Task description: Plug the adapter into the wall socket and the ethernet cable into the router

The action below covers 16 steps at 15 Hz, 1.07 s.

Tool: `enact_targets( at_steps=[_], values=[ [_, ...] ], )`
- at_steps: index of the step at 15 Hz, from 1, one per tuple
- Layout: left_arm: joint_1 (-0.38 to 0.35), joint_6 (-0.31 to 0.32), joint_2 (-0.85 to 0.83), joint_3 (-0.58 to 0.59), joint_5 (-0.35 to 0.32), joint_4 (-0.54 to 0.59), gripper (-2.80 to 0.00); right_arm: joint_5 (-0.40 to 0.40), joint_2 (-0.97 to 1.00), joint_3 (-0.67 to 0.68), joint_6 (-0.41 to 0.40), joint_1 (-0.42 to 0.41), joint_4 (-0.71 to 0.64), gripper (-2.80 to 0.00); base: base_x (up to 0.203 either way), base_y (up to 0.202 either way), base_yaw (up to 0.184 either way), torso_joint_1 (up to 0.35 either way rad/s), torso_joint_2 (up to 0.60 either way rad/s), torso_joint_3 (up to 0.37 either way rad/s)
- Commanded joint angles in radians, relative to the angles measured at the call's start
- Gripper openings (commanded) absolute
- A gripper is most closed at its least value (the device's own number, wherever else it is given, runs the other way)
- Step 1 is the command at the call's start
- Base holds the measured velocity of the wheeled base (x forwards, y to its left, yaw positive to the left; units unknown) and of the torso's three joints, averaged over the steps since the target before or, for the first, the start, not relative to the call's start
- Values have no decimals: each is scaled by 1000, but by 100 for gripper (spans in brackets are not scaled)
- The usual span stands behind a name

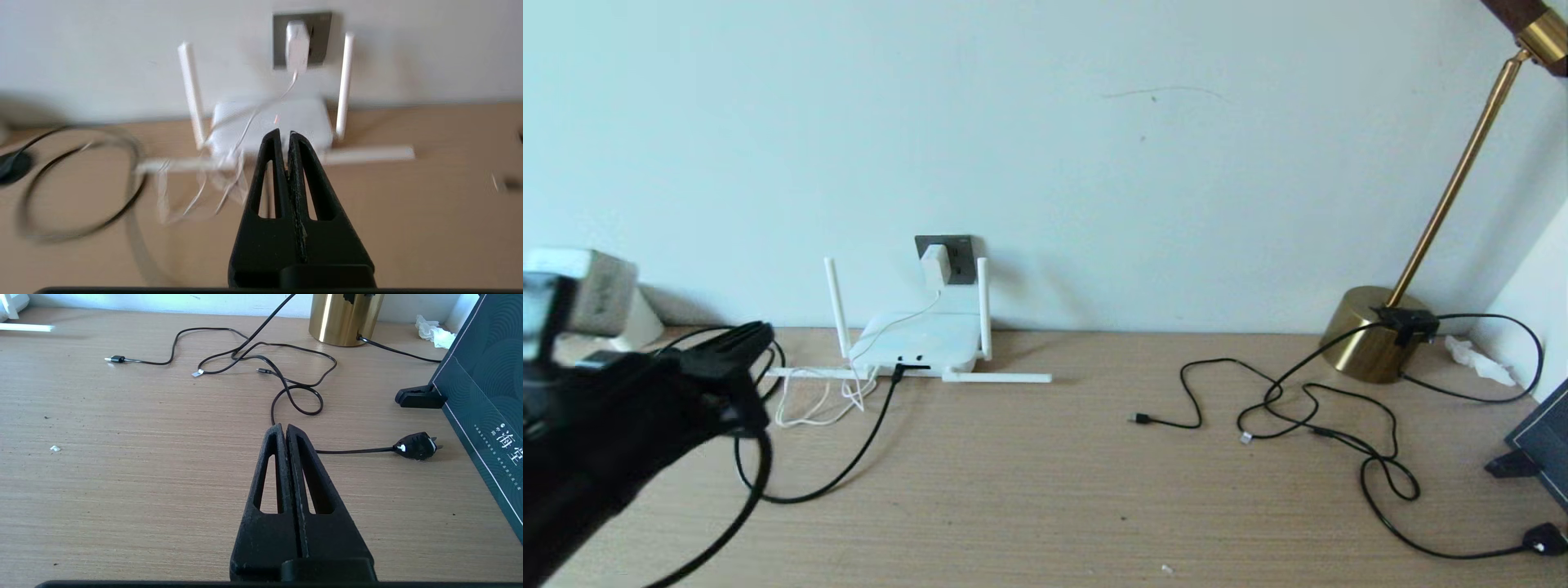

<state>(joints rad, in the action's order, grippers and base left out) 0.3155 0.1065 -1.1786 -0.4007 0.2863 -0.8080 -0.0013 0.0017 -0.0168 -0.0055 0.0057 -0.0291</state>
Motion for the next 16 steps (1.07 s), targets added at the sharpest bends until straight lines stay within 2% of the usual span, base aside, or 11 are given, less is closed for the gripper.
enact_targets(
  at_steps=[1,3,4,5,8,9,10,12,13,14,16],
  values=[
    [5,3,309,67,6,159,-280,0,1,0,-1,0,0,-280,0,0,0,0,0,0],
    [8,7,524,219,-4,335,-280,0,1,0,-1,0,0,-280,0,0,0,0,0,0],
    [9,9,612,303,-29,432,-280,0,1,0,-1,0,0,-280,0,0,0,0,0,0],
    [10,6,688,352,-78,534,-280,0,1,0,-1,0,0,-280,0,0,0,0,0,0],
    [-9,-25,883,367,-243,835,-280,0,1,0,-1,0,0,-280,0,0,0,0,0,0],
    [-23,-32,899,367,-275,877,-280,0,1,0,-1,0,0,-280,0,0,0,0,0,0],
    [-47,-39,898,371,-284,861,-280,0,0,0,-1,0,0,-280,0,0,0,0,0,0],
    [-176,-38,897,376,-287,845,-280,0,1,0,-1,0,0,-280,0,0,0,0,0,0],
    [-241,-23,907,377,-289,843,-280,0,1,0,-1,0,0,-280,0,0,0,0,0,0],
    [-274,5,948,377,-295,846,-280,0,1,0,-1,0,0,-280,0,0,0,0,0,0],
    [-296,62,1107,378,-324,848,-280,0,1,0,-3,0,0,-280,0,0,0,0,0,0]
  ],
)
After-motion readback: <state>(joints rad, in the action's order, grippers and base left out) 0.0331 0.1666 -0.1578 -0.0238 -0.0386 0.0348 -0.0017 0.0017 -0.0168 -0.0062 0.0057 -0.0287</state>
